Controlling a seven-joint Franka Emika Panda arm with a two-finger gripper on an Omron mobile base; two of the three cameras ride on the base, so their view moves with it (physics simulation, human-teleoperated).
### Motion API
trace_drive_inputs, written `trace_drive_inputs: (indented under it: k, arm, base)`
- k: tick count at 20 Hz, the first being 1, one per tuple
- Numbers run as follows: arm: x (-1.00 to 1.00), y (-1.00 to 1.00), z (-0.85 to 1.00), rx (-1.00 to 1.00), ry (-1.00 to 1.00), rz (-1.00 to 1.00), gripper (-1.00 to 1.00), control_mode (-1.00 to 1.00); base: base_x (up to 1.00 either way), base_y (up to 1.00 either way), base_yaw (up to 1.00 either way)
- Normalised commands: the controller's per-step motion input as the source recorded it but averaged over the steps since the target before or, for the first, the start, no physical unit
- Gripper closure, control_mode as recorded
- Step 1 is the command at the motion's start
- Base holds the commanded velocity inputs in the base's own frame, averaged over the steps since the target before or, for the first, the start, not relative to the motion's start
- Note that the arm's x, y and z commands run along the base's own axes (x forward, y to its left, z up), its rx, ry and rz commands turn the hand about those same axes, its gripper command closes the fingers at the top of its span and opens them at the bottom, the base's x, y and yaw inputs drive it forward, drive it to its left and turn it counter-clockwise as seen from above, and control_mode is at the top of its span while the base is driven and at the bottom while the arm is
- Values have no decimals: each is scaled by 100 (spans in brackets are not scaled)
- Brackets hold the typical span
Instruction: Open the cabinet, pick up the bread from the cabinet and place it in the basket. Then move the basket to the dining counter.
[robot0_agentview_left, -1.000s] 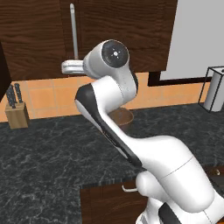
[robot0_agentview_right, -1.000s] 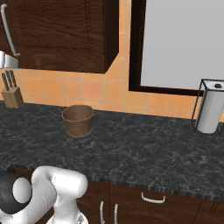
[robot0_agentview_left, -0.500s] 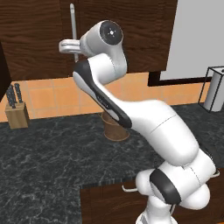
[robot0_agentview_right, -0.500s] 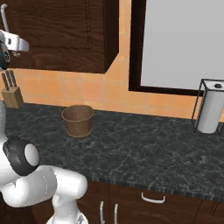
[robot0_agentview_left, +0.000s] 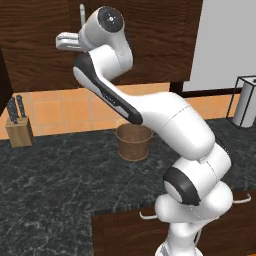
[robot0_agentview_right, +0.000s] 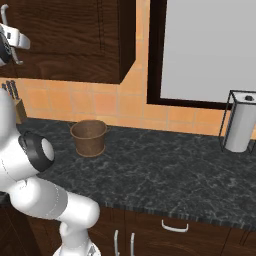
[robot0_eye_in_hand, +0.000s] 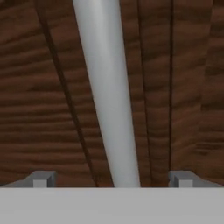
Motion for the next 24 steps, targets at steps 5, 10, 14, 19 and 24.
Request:
trace_drive_inputs:
  k: [5, 10, 14, 19, 24]
  arm:
    - [24, 6, -19, 0, -3, 0, -100, -100]
    - [28, 0, -53, 0, -16, 0, -100, -100]
    - [61, -4, -37, 0, -20, 0, -100, -100]
    - [79, -6, -3, 2, -5, 0, 100, -100]
    - [36, -4, -1, 3, -2, 0, 100, -100]
  base:
    - [0, 0, 0]
    - [0, 0, 0]
    - [0, 0, 0]
    - [0, 0, 0]
    - [0, 0, 0]
